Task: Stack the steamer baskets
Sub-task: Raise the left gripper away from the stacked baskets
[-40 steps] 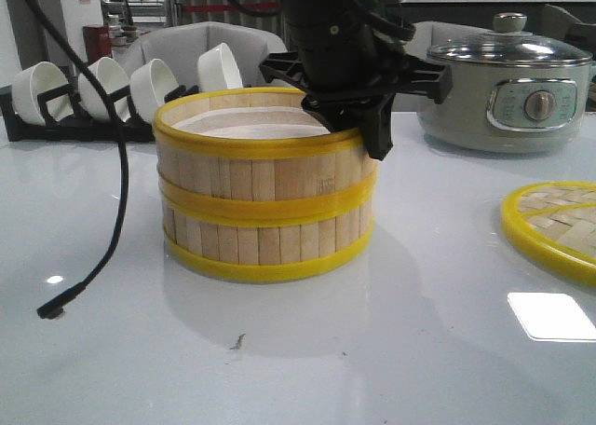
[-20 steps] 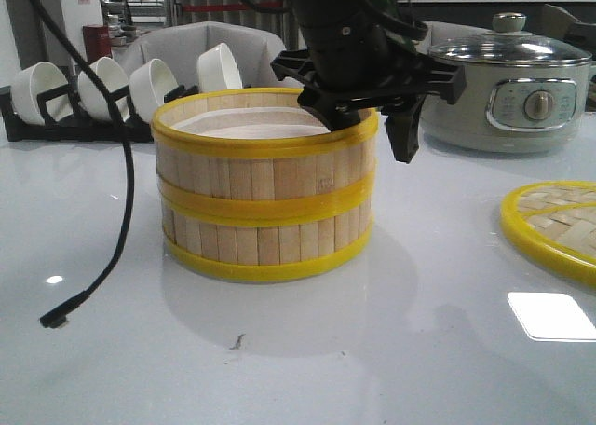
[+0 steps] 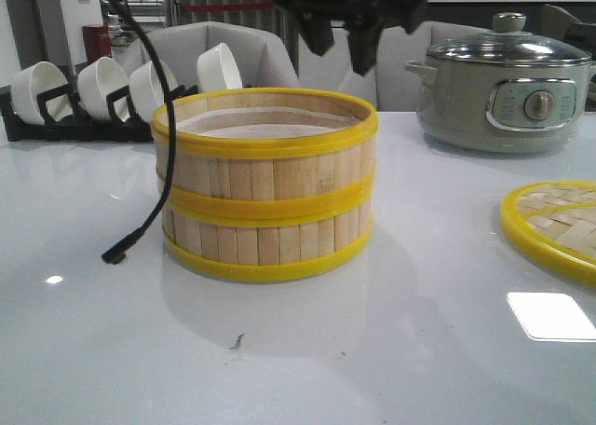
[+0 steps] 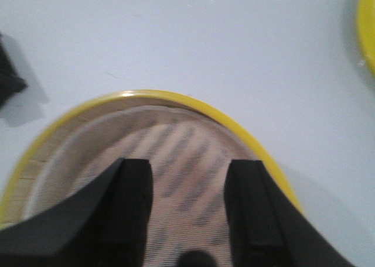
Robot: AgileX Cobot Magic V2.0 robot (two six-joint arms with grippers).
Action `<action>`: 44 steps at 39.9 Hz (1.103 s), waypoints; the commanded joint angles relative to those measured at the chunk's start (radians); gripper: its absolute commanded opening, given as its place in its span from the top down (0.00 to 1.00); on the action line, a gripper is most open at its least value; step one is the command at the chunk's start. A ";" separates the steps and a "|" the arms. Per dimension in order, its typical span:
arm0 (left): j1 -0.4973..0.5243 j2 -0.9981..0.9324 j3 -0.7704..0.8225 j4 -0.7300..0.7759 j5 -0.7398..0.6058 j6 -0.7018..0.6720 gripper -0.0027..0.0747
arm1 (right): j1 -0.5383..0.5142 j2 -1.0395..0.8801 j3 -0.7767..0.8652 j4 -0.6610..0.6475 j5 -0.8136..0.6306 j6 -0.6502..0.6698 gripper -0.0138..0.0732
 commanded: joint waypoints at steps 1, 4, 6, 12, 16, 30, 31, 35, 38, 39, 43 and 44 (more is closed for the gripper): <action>0.019 -0.089 -0.096 0.098 0.018 -0.042 0.77 | -0.002 0.001 -0.037 -0.013 -0.074 -0.005 0.36; 0.053 -0.111 -0.127 0.086 0.022 -0.050 0.85 | -0.002 0.001 -0.037 -0.013 -0.072 -0.005 0.36; 0.081 -0.131 -0.136 0.073 0.024 -0.051 0.84 | -0.002 0.001 -0.037 -0.013 -0.071 -0.005 0.36; 0.185 -0.211 -0.138 0.036 0.034 -0.062 0.84 | -0.002 0.001 -0.037 -0.013 -0.067 -0.005 0.36; 0.264 -0.274 -0.131 -0.004 0.045 -0.062 0.84 | -0.002 0.001 -0.037 -0.013 -0.067 -0.005 0.36; 0.507 -0.553 0.103 -0.026 0.031 -0.056 0.84 | -0.002 0.001 -0.037 -0.013 -0.067 -0.005 0.36; 0.519 -0.584 0.132 -0.026 0.028 -0.054 0.84 | -0.002 0.001 -0.037 -0.013 -0.067 -0.005 0.36; 0.551 -0.668 0.213 -0.026 0.010 -0.054 0.84 | -0.002 0.001 -0.037 -0.013 -0.067 -0.005 0.36; 0.564 -0.749 0.295 -0.026 -0.007 -0.054 0.84 | -0.002 0.001 -0.037 -0.013 -0.067 -0.005 0.36; 0.564 -0.774 0.322 -0.026 -0.015 -0.054 0.84 | -0.002 0.001 -0.037 -0.013 -0.067 -0.005 0.36; 0.564 -0.869 0.420 -0.038 -0.062 -0.054 0.84 | 0.000 0.001 -0.037 -0.013 -0.067 -0.005 0.36; 0.564 -0.894 0.444 -0.040 -0.072 -0.054 0.84 | 0.001 0.001 -0.037 -0.013 -0.067 -0.005 0.36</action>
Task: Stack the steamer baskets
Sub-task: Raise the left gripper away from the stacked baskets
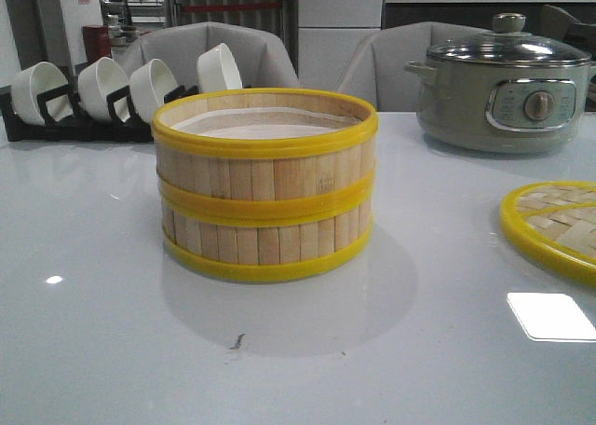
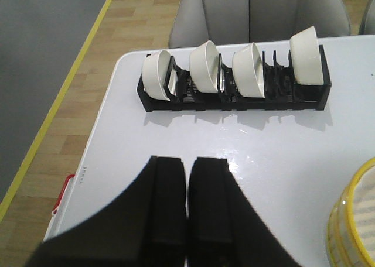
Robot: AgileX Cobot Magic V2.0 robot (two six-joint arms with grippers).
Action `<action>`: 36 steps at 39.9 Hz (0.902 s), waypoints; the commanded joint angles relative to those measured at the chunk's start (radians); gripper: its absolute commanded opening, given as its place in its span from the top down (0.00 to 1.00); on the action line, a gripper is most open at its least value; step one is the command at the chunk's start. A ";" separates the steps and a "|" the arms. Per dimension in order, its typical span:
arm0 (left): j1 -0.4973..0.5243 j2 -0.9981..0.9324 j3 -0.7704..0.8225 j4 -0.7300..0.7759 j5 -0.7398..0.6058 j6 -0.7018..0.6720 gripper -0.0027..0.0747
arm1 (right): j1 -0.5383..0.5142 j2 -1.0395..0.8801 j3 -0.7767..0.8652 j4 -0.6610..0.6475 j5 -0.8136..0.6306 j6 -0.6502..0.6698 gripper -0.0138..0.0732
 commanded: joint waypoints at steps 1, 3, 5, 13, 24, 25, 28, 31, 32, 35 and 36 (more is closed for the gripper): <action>0.003 -0.115 0.056 0.004 -0.114 -0.006 0.84 | 0.002 0.001 -0.037 -0.013 -0.075 -0.005 0.36; 0.003 -0.159 0.096 0.004 -0.130 -0.014 0.84 | 0.008 0.001 -0.037 -0.013 -0.075 -0.005 0.36; 0.003 -0.202 0.134 0.000 -0.142 -0.014 0.84 | 0.016 0.001 -0.037 -0.013 -0.075 -0.005 0.36; 0.003 -0.388 0.302 -0.077 -0.178 -0.016 0.84 | 0.041 0.001 -0.037 -0.012 -0.074 -0.005 0.36; 0.003 -0.605 0.594 -0.136 -0.245 -0.016 0.84 | 0.041 0.001 -0.037 -0.012 -0.047 -0.005 0.36; 0.003 -0.618 0.617 -0.139 -0.260 -0.016 0.84 | 0.041 0.001 -0.037 -0.012 -0.045 -0.005 0.36; 0.003 -0.659 0.699 -0.163 -0.297 -0.016 0.84 | 0.041 0.001 -0.037 -0.012 -0.038 -0.005 0.36; 0.003 -0.686 0.774 -0.192 -0.338 -0.016 0.84 | 0.041 0.001 -0.037 -0.012 -0.036 -0.005 0.36; 0.003 -0.692 0.793 -0.198 -0.354 -0.016 0.84 | 0.041 0.001 -0.037 -0.012 -0.036 -0.005 0.36; 0.003 -0.703 0.855 -0.223 -0.393 -0.016 0.84 | 0.041 0.001 -0.037 -0.012 -0.036 -0.005 0.36; 0.003 -0.703 0.875 -0.229 -0.408 -0.016 0.84 | 0.041 0.001 -0.037 -0.012 -0.035 -0.005 0.36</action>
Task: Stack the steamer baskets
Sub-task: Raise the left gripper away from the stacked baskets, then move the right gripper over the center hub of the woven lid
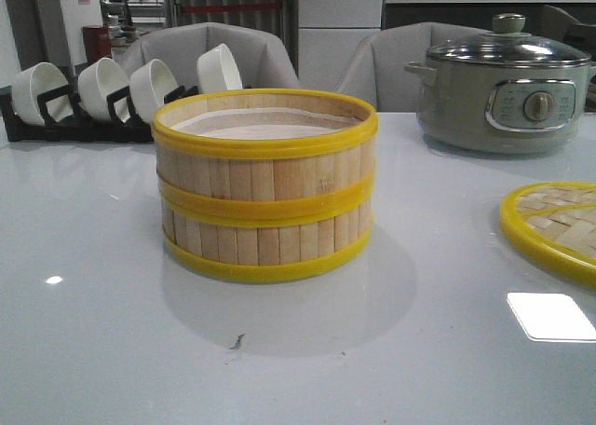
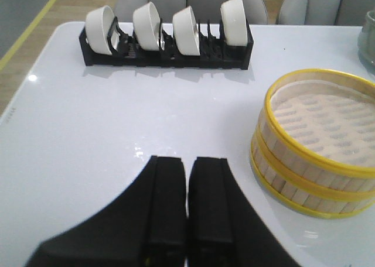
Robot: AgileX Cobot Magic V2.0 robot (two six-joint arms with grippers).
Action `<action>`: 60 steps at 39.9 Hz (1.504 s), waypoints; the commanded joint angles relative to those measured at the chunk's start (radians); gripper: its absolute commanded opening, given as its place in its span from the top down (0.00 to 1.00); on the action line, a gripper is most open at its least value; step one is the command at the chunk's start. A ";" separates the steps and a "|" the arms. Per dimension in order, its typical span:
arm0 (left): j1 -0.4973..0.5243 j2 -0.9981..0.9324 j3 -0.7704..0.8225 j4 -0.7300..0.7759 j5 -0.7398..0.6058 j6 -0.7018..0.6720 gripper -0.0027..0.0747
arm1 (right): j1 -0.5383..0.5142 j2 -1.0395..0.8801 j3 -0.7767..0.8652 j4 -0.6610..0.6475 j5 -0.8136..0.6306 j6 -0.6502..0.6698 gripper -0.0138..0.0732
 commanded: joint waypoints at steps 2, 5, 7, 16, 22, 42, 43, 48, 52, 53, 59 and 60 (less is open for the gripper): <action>0.003 -0.006 0.057 -0.032 -0.155 -0.008 0.84 | 0.000 0.001 -0.037 -0.012 -0.073 -0.005 0.36; 0.003 -0.006 0.090 -0.034 -0.184 -0.008 0.84 | 0.000 0.001 -0.037 -0.012 -0.069 -0.005 0.36; 0.003 -0.006 0.109 -0.034 -0.197 -0.008 0.84 | 0.000 0.001 -0.037 -0.012 -0.068 -0.005 0.36; 0.003 -0.006 0.127 -0.034 -0.197 -0.008 0.84 | 0.000 0.001 -0.037 -0.012 -0.066 -0.005 0.36; 0.003 -0.006 0.127 -0.032 -0.197 -0.008 0.84 | 0.000 0.001 -0.037 -0.012 -0.066 -0.005 0.36; 0.003 -0.006 0.127 -0.003 -0.191 -0.008 0.84 | 0.000 0.001 -0.037 -0.012 -0.066 -0.005 0.36; 0.003 -0.006 0.127 -0.003 -0.191 -0.008 0.84 | 0.000 0.001 -0.037 -0.012 -0.067 -0.005 0.36; 0.003 -0.006 0.127 -0.003 -0.191 -0.008 0.84 | 0.000 0.001 -0.037 -0.012 -0.075 -0.005 0.36; 0.003 -0.006 0.127 -0.003 -0.191 -0.008 0.84 | 0.000 0.001 -0.037 -0.011 -0.078 -0.004 0.36; 0.003 -0.006 0.127 -0.003 -0.191 -0.008 0.84 | 0.000 0.001 -0.037 -0.009 -0.078 -0.004 0.36; 0.003 -0.006 0.127 -0.003 -0.191 -0.008 0.84 | 0.000 0.001 -0.037 -0.005 -0.078 -0.004 0.36; 0.003 -0.006 0.127 -0.003 -0.191 -0.008 0.84 | 0.000 0.001 -0.037 -0.005 -0.078 -0.004 0.36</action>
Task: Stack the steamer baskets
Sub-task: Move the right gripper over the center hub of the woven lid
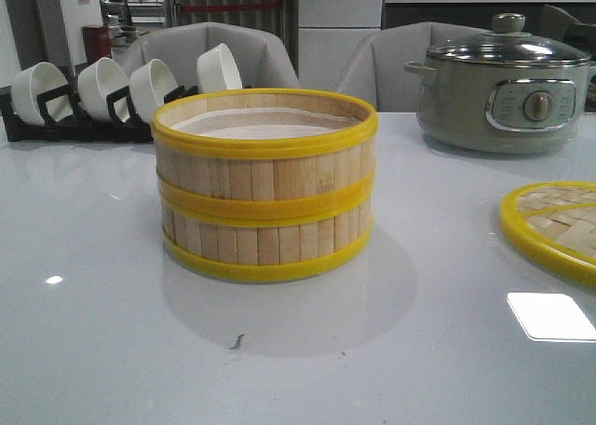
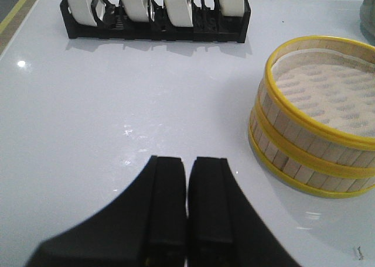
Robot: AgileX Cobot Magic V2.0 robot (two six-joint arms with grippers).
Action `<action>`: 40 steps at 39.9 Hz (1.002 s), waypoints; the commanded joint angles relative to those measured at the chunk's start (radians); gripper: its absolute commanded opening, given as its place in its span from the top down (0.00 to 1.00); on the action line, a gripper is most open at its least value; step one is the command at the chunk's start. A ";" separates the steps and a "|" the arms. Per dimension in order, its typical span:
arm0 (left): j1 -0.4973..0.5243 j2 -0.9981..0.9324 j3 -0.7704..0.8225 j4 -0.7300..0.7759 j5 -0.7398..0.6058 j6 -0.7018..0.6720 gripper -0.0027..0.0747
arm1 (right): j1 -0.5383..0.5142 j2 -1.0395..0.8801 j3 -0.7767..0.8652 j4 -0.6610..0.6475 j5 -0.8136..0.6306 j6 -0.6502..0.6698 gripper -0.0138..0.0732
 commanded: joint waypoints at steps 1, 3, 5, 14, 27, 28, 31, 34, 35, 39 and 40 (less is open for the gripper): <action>0.003 -0.001 -0.028 0.008 -0.076 -0.008 0.84 | 0.000 0.001 -0.037 -0.005 -0.084 -0.004 0.36; 0.003 -0.001 -0.028 0.008 -0.076 -0.008 0.84 | 0.000 0.001 -0.037 -0.006 -0.085 -0.004 0.36; 0.003 -0.001 -0.028 0.008 -0.076 -0.008 0.84 | 0.000 0.001 -0.037 -0.006 -0.085 -0.004 0.36; 0.003 -0.001 -0.028 0.008 -0.076 -0.008 0.84 | 0.000 0.001 -0.037 -0.006 -0.073 -0.004 0.36; 0.003 -0.001 -0.028 0.008 -0.076 -0.008 0.84 | 0.000 0.016 -0.037 -0.005 -0.021 -0.004 0.36; 0.003 -0.001 -0.028 0.008 -0.076 -0.008 0.84 | 0.000 0.023 -0.037 -0.005 -0.033 -0.004 0.36; 0.003 -0.001 -0.028 0.008 -0.076 -0.008 0.84 | 0.000 0.060 -0.037 -0.005 -0.077 -0.004 0.36; 0.003 -0.001 -0.028 0.008 -0.076 -0.008 0.84 | -0.002 0.119 -0.042 -0.005 -0.130 -0.004 0.36; 0.003 -0.001 -0.028 0.008 -0.076 -0.008 0.84 | -0.002 0.147 -0.048 -0.005 -0.144 -0.004 0.36; 0.003 -0.001 -0.028 0.008 -0.076 -0.008 0.84 | -0.003 0.261 -0.085 -0.014 -0.155 -0.004 0.36; 0.003 -0.001 -0.028 0.008 -0.076 -0.008 0.84 | -0.003 0.296 -0.097 -0.016 -0.153 -0.004 0.36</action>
